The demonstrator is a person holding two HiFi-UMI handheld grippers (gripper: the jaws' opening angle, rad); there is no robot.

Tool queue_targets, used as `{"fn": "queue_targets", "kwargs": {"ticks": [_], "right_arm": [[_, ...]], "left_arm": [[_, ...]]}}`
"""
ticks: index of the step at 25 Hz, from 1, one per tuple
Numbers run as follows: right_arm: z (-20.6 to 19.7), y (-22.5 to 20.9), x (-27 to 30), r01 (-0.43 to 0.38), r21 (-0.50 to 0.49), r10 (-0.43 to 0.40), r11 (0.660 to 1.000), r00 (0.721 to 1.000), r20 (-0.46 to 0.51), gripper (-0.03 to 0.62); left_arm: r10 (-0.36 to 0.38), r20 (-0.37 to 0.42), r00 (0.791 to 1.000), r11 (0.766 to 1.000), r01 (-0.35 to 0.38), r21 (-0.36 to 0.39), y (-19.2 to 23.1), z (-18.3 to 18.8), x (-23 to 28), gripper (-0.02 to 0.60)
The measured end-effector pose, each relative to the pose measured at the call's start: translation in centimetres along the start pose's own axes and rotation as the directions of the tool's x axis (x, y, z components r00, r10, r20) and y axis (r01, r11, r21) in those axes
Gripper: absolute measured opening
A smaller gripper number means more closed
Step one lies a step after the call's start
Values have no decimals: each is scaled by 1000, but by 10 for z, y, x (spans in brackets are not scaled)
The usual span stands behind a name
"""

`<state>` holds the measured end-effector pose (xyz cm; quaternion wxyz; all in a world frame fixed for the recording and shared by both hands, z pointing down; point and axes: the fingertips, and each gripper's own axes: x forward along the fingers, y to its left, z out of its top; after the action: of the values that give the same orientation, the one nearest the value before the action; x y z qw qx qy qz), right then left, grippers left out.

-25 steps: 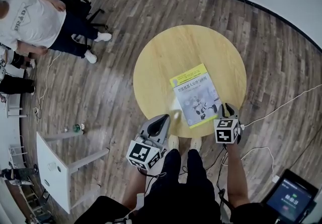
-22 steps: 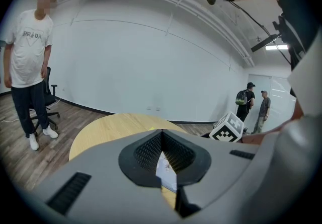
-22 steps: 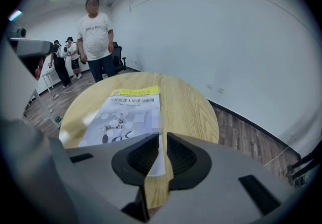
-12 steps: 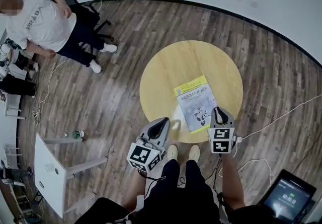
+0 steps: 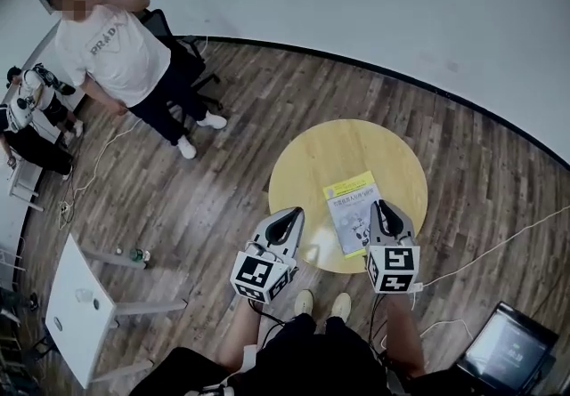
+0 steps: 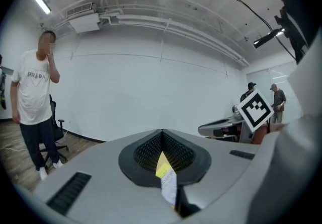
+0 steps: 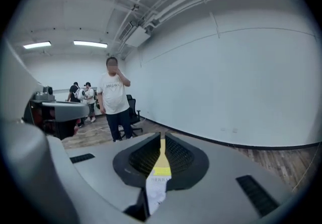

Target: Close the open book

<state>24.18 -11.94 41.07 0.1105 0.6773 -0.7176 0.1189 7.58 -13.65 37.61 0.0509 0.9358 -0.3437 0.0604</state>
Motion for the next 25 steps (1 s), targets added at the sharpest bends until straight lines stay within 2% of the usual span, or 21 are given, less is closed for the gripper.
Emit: {"fn": "queue_targets", "kwargs": {"ticks": [1,4,10,13,17,25], "right_arm": [[15,4,-7,-3,4,3,1000,999,38,6],[50,16,-25,-15,2,15,1000,992,122,3],[96,52,-53,-85,7,81,996,972,219,3],[105,72,-63,-110,-5,108,994,965,239,3],[117,90,-68,-132,-30,135,991,958,253,3],[131,107,-74,-150,-45,156,988,949,273,3]], "left_arm": [[2,18,1000,1000,-2,15,1,8,-4,-2],[7,66,998,1000,-9,29,1,30,-15,-2],[56,121,991,998,-60,29,11,63,-42,-2],[69,152,986,997,-71,8,13,79,-55,-2],[74,185,980,997,-78,17,16,97,-63,-2],[55,204,977,997,-64,38,13,108,-69,-2]]}}
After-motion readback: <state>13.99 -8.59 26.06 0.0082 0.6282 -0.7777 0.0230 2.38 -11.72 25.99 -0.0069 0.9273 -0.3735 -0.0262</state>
